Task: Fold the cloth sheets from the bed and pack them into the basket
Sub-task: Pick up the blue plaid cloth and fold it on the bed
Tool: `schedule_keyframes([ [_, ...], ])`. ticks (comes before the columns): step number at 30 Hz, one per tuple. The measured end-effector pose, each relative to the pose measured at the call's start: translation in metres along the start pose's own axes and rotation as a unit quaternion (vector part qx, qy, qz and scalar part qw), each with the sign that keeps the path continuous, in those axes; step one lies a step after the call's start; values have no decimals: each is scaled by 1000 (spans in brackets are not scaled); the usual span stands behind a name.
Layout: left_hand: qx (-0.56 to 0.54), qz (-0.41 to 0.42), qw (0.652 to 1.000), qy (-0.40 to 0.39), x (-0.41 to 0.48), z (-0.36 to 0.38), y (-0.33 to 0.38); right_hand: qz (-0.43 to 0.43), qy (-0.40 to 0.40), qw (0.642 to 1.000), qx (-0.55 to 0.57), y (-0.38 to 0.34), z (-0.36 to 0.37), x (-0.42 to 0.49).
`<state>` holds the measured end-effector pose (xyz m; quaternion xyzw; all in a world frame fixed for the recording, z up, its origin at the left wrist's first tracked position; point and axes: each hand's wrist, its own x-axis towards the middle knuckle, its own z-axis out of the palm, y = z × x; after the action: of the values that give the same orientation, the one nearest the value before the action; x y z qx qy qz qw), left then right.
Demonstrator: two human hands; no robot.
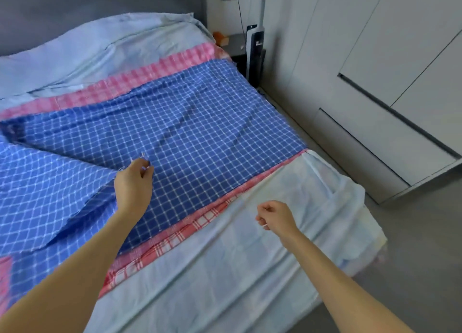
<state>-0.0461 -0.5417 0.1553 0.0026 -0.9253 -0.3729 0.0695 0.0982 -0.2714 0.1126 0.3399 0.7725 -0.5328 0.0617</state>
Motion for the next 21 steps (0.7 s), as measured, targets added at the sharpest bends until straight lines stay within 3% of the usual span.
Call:
schedule_keyframes([
  [7, 28, -47, 998, 14, 31, 85, 46, 43, 52, 998, 14, 48, -70, 50],
  [12, 53, -59, 997, 24, 50, 144, 88, 59, 47, 997, -1, 68, -132, 109],
  [21, 16, 80, 996, 44, 76, 346, 246, -14, 46, 995, -85, 109, -236, 299],
])
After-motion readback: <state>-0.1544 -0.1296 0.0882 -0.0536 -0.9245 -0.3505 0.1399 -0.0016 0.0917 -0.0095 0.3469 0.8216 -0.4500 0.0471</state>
